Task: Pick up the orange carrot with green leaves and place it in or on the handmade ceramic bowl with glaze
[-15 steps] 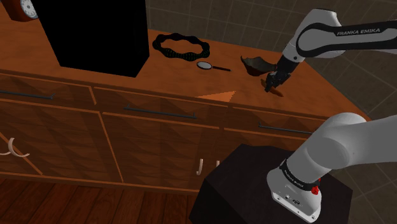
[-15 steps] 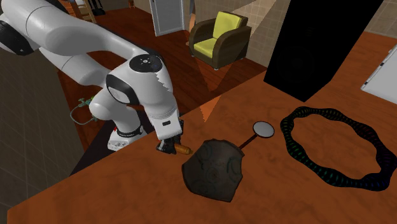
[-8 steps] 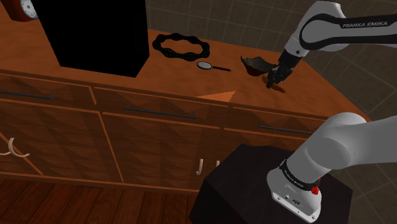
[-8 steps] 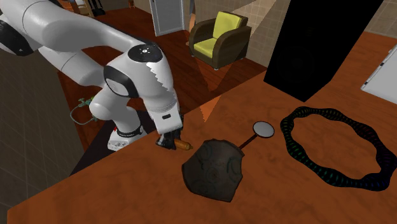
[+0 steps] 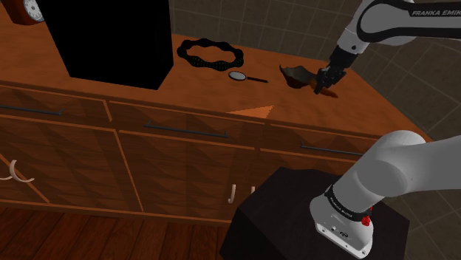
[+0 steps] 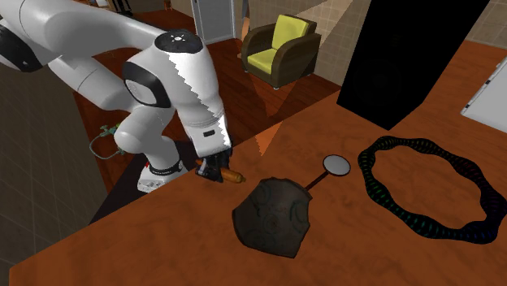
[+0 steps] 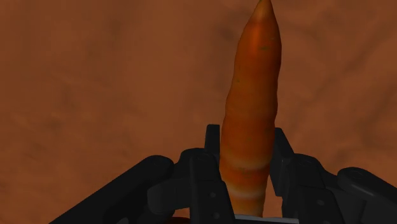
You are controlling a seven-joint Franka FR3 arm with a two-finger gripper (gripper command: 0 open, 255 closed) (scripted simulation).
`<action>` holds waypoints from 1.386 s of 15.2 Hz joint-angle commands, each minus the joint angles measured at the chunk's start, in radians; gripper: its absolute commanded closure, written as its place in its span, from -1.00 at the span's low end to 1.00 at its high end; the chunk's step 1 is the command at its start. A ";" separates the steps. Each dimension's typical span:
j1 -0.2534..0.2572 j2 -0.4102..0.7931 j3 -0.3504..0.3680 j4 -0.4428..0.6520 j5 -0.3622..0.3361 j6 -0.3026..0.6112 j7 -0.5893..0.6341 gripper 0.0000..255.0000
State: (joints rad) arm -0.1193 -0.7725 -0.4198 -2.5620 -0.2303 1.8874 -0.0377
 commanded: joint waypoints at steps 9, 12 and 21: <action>0.013 -0.001 0.032 0.132 0.027 -0.133 0.004 1.00; 0.017 0.004 0.040 0.175 0.035 -0.171 0.004 1.00; 0.081 0.261 -0.042 0.395 0.079 -0.130 -0.059 1.00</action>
State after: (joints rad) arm -0.0496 -0.5587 -0.4440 -2.2021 -0.1606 1.7449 -0.0829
